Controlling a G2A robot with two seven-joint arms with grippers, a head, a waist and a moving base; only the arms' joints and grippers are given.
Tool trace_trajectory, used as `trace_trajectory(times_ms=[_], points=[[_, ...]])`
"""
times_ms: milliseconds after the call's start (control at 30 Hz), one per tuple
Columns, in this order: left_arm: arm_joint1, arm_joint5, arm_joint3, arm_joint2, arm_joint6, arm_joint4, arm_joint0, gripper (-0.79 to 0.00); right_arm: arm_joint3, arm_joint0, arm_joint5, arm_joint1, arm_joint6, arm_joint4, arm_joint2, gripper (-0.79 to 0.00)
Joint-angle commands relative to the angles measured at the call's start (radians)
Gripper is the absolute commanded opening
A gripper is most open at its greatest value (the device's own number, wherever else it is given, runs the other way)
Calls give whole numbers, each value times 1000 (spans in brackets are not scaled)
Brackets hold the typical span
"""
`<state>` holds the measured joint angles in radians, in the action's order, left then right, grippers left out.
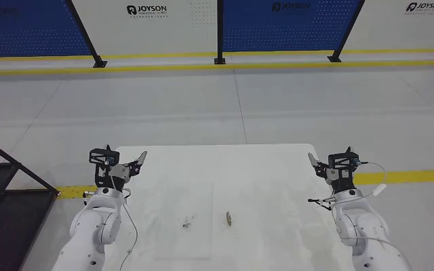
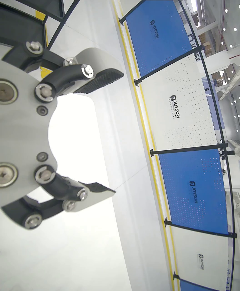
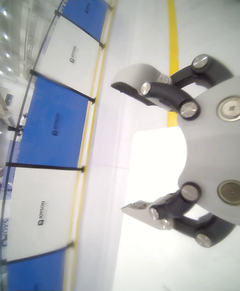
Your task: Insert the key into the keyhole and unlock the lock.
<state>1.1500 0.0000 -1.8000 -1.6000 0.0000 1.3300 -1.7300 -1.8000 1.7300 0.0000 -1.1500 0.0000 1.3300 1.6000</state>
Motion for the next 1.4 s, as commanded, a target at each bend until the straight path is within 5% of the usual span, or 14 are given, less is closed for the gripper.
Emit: trace_trajectory(times_ms=[0, 133, 267, 433, 600, 800, 1000, 1100, 1267, 1367], points=[[1, -1, 0, 2, -1, -4, -1, 0, 0, 0, 0, 0, 0, 0, 0, 0], [3, -34, -39, 19, -5, -13, -44, 0, 0, 0, 0, 0, 0, 0, 0, 0], [2, -95, -146, 40, -44, -11, -164, 0, 0, 0, 0, 0, 0, 0, 0, 0], [2, -135, -259, 98, -167, 24, -314, 0, 0, 0, 0, 0, 0, 0, 0, 0], [3, -134, -297, 169, -283, 58, -381, 0, 0, 0, 0, 0, 0, 0, 0, 0], [11, -54, -247, 271, -399, 151, -366, -9, 0, 0, 0, 0, 0, 0, 0, 0], [24, 21, -179, 357, -485, 202, -294, -228, 0, 0, 0, 0, 0, 0, 0, 0], [30, 31, -146, 396, -512, 215, -261, -191, 0, 0, 0, 0, 0, 0, 0, 0], [36, 47, -116, 429, -543, 237, -228, -277, 0, 0, 0, 0, 0, 0, 0, 0], [38, 51, -100, 443, -554, 242, -215, -394, 0, 0, 0, 0, 0, 0, 0, 0]])
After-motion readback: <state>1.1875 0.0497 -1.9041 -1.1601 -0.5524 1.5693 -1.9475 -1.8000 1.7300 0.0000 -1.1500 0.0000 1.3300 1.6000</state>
